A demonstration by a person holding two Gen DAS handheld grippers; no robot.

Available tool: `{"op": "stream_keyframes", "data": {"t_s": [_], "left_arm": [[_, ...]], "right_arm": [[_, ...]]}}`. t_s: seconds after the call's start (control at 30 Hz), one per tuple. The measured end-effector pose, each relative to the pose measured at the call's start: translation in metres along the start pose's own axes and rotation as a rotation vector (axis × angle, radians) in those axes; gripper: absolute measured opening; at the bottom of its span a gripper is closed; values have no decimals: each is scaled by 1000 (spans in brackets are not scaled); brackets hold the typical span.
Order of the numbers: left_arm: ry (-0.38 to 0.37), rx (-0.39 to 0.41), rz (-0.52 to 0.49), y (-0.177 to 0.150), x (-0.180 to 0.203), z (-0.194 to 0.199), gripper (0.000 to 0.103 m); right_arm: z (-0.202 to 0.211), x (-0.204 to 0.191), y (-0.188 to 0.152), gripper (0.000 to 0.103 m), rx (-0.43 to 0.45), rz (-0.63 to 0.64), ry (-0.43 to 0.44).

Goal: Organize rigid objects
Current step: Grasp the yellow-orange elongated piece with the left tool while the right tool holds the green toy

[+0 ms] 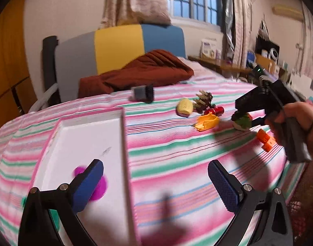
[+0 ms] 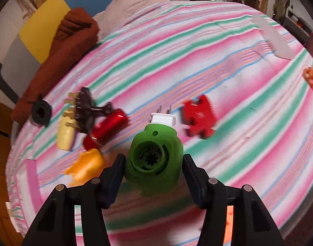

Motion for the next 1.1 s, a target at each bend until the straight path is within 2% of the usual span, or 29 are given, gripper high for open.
{"op": "stream_keyframes", "data": {"t_s": [0.1, 0.17, 0.27, 0.43, 0.5, 0.67, 0.8, 0.87, 1.1], "left_arm": [[-27, -68, -47, 13, 23, -33, 103], [-43, -73, -98, 20, 38, -50, 103], [-19, -77, -220, 29, 66, -84, 103], [-25, -75, -330, 36, 95, -124, 102], [-50, -87, -366, 39, 103, -138, 100], [-86, -136, -448, 40, 121, -161, 77], [-152, -201, -428, 42, 125, -175, 61], [-190, -214, -433, 39, 127, -174, 45], [-213, -203, -444, 28, 127, -164, 29]], "right_arm": [[0, 11, -2, 57, -5, -43, 30], [0, 14, -2, 57, -6, -47, 37], [0, 11, -3, 57, -2, -21, 18], [1, 12, -5, 57, 3, -17, 25], [0, 11, -5, 57, 2, -21, 29], [-1, 11, -4, 57, 0, -30, 34], [0, 14, -5, 57, 1, -44, 43], [0, 13, -4, 57, 1, -45, 44], [0, 13, -4, 57, 3, -46, 40]]}}
Point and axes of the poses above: each gripper's, at about its wrist camera, not at the fingertips, and z roughly against the way its jaws point, x to its right, y to its top, the point moved 1 cm from there along -z, roughly the way its jaws point, and after that the axes turned 12 degrees about z, right-handed, at the moved point
